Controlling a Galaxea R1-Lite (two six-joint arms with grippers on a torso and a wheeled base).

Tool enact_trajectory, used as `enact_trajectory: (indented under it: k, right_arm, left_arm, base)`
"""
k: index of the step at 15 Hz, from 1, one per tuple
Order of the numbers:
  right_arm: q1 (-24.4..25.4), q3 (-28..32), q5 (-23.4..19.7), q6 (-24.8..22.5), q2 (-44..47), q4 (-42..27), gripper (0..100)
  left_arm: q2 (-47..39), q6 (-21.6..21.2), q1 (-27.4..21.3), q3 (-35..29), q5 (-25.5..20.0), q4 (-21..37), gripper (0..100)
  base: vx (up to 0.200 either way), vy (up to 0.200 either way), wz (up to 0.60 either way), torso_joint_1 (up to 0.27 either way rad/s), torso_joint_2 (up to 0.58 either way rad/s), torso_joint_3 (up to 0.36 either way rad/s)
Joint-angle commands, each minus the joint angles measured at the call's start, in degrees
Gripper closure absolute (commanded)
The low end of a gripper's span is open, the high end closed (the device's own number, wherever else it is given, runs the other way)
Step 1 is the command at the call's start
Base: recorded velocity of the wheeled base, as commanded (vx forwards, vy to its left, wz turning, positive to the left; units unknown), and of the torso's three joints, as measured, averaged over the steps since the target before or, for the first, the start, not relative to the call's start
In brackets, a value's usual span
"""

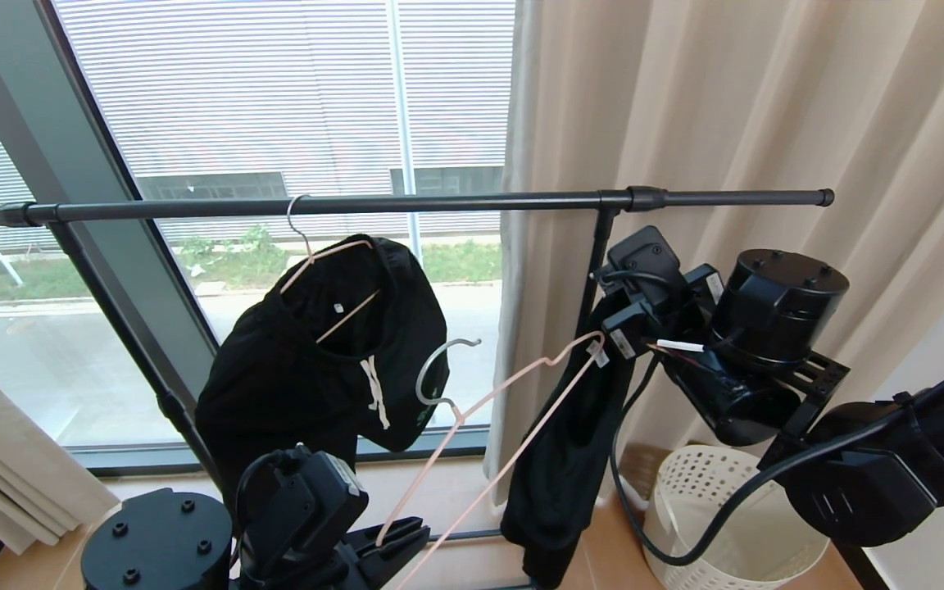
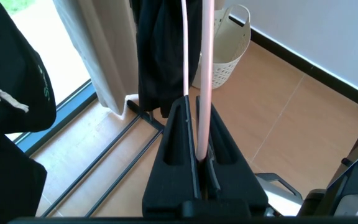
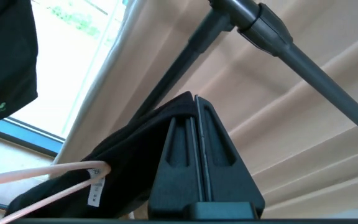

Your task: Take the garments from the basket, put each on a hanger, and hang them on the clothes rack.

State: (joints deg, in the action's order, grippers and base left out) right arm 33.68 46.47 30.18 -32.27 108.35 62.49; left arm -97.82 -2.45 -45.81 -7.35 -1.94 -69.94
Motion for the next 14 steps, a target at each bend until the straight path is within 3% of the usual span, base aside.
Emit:
enact_trajectory:
  k: [1,14]
  right_arm:
    - [0.1,0.3,0.2,0.1,0.5,0.0,100]
    - [5.3,-3.2,1.9,0.1,-0.3,3.3,100]
  left_arm:
    - [-0.2,0.0,-0.2,-0.1,0.0,0.0,100]
    - [-2.3,1.7,-0.9,-2.1,1.9,-1.8,100]
  base:
    - [0.0,0.0,0.0,0.0,0.0,0.0]
    - [0.0,0.0,0.0,0.0,0.0,0.0]
